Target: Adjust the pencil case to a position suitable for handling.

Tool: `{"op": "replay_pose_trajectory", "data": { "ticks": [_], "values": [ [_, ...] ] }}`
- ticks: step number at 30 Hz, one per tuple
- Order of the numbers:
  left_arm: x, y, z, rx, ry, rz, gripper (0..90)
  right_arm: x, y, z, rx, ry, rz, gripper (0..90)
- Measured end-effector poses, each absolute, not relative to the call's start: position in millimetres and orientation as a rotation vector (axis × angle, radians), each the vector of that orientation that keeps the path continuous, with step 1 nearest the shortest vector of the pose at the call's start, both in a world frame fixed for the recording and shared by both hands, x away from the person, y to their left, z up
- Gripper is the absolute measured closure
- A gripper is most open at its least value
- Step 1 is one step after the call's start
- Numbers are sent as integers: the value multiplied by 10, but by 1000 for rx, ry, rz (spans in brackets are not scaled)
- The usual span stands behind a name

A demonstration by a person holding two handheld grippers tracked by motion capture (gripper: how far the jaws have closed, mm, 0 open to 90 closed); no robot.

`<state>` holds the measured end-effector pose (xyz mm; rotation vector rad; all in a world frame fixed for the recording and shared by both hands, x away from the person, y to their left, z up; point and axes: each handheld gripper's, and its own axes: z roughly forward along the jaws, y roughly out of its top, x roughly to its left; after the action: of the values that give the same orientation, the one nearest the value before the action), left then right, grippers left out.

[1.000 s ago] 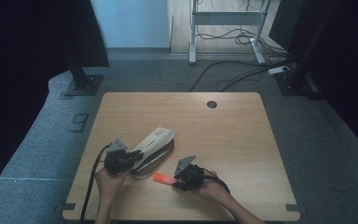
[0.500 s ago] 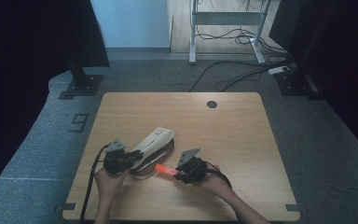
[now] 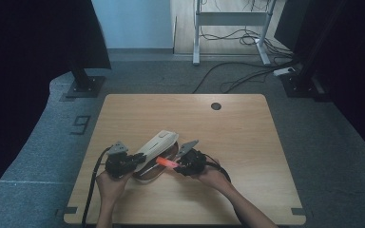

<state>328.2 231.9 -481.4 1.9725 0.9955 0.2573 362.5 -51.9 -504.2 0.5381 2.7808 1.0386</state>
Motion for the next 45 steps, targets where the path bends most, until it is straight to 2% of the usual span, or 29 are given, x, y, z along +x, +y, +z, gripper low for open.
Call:
{"op": "replay_pose_trajectory", "data": {
  "ticks": [31, 32, 33, 34, 37, 40, 45],
  "values": [
    [3283, 2305, -4805, 1964, 980, 234, 792, 3943, 60, -5140, 519, 2795, 999, 644],
    [3284, 2307, -4805, 1963, 980, 233, 792, 3958, 58, -5145, 528, 2805, 1006, 589],
    [3285, 2309, -4806, 1962, 980, 232, 792, 3958, 58, -5145, 528, 2805, 1006, 589],
    [3286, 2311, -4807, 1963, 980, 233, 792, 3955, 39, -5143, 532, 2803, 996, 516],
    [3288, 2313, -4809, 1962, 979, 231, 792, 3936, -47, -5111, 549, 2792, 1014, 485],
    [3288, 2312, -4809, 1962, 980, 230, 792, 3916, -119, -5098, 559, 2782, 1024, 488],
    [3291, 2313, -4811, 1960, 980, 230, 792, 3852, -254, -5118, 582, 2789, 1028, 571]
  ]
}}
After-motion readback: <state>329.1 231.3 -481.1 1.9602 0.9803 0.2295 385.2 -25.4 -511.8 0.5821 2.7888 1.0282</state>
